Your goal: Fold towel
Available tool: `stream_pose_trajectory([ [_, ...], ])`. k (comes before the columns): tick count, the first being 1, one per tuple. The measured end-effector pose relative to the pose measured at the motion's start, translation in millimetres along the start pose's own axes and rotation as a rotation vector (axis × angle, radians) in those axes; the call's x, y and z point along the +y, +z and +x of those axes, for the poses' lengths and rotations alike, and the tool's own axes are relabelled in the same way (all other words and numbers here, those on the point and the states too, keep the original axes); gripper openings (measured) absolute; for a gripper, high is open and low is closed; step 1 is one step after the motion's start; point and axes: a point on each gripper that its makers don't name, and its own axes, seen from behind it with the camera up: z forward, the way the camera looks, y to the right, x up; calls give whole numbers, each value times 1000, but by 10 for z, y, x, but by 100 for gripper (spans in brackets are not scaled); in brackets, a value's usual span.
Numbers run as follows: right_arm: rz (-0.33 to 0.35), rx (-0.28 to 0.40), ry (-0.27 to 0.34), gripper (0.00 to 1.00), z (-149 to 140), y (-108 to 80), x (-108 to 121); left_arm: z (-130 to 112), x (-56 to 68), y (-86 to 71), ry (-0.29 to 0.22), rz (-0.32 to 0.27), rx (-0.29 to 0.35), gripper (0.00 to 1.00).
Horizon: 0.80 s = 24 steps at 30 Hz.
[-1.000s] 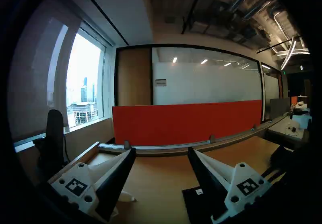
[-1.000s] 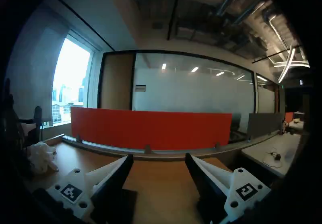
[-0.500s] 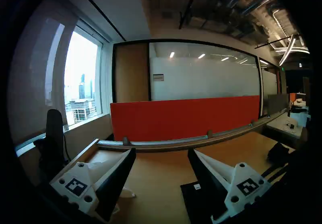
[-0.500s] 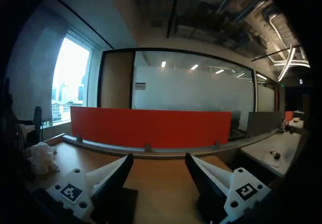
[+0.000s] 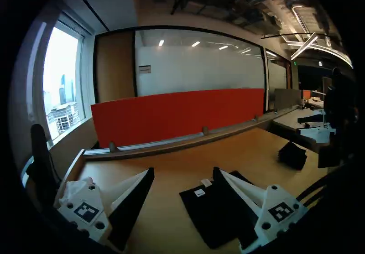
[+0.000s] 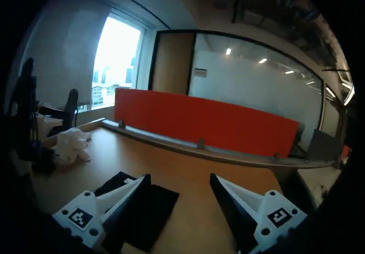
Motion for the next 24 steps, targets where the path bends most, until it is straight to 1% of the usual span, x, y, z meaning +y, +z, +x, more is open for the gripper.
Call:
stream_pose_trajectory([
  [3, 27, -21, -12, 100, -36, 25, -46, -39, 43, 4, -9, -27, -22, 95],
  [5, 47, -33, -16, 100, -62, 37, -84, -66, 54, 11, -6, -34, -30, 95],
  [9, 91, -65, -33, 100, -156, 62, -168, -177, 79, 41, 13, -44, -54, 95],
  [15, 152, -124, -73, 100, -402, 99, -284, -500, 190, 119, 45, -76, -115, 95],
  [24, 205, -192, -84, 100, -808, 152, -425, -1022, 345, 171, 55, -115, -210, 95],
])
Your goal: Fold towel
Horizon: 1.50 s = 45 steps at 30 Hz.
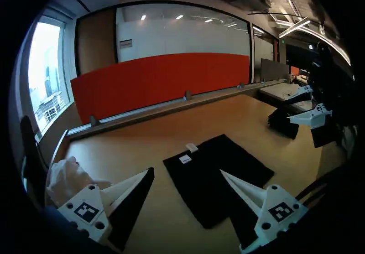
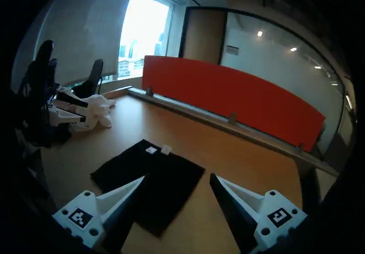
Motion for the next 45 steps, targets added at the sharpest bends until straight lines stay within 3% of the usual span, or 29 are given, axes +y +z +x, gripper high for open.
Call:
stream_pose_trajectory([
  [12, 46, -77, 6, 100, -495, 238, -148, -506, 191, 154, -8, -39, -84, 95],
  [23, 80, -162, -8, 100, -1045, 430, -281, -997, 313, 328, 22, -67, -167, 96],
  [33, 121, -244, -28, 100, -1528, 540, -464, -1446, 481, 472, 32, -106, -250, 95],
  [45, 157, -310, -27, 100, -1869, 638, -559, -1854, 587, 565, 29, -131, -341, 95],
])
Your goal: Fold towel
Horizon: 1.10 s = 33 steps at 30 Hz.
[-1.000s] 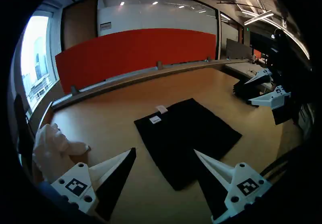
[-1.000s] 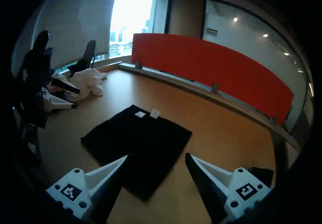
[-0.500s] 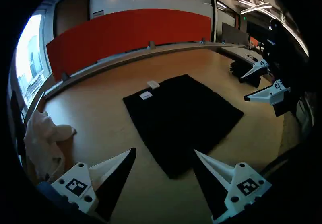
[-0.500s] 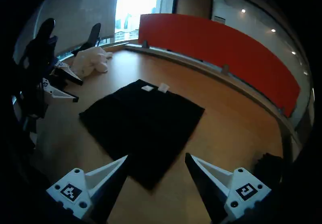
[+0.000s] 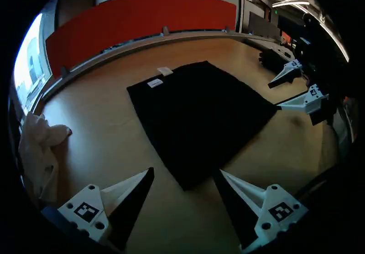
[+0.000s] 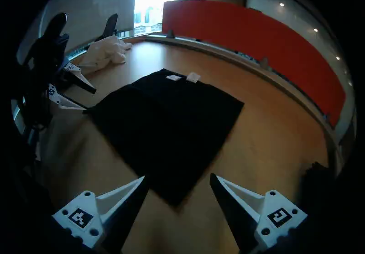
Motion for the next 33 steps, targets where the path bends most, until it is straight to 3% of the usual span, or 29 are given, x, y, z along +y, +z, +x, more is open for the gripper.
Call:
stream_pose_trajectory([
  [15, 44, -75, -9, 88, -171, 115, -73, -211, 72, 123, 17, -32, -77, 90],
  [25, 72, -95, 3, 78, -213, 161, -93, -215, 68, 134, 22, -32, -84, 87],
  [33, 83, -98, 7, 68, -224, 152, -105, -215, 67, 135, 23, -34, -101, 69],
])
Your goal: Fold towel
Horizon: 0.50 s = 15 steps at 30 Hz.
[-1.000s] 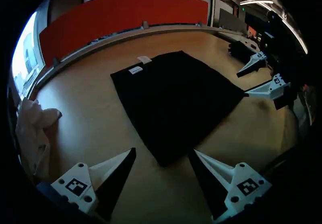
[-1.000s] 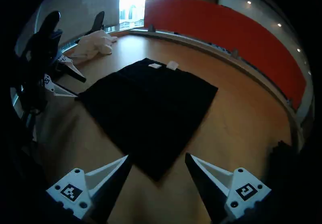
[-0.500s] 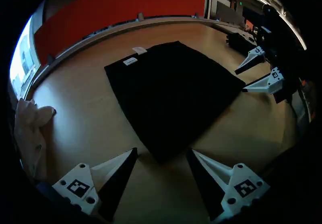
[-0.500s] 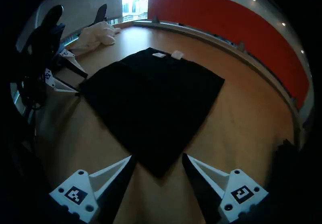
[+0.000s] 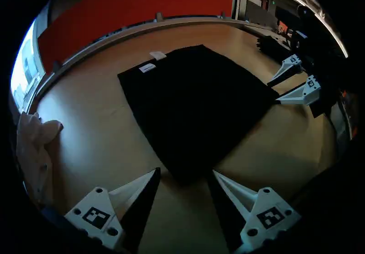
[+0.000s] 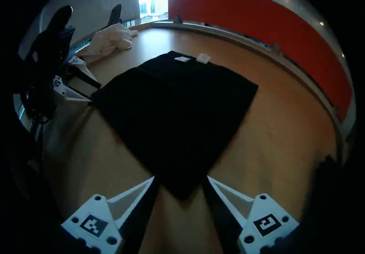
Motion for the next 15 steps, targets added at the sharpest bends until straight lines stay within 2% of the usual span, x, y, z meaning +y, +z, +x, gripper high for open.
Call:
stream_pose_trajectory([
  [4, 5, -2, -5, 58, 5, 3, -16, 4, 11, 6, 5, -2, -6, 54],
  [10, 3, -2, -1, 34, 16, 11, -34, 8, 49, 10, 12, -7, -13, 42],
  [12, 2, -3, 2, 25, 20, 14, -39, 9, 58, 9, 13, -7, -15, 34],
  [15, 4, -5, 4, 22, 21, 14, -52, 15, 57, 12, 11, 1, -18, 18],
])
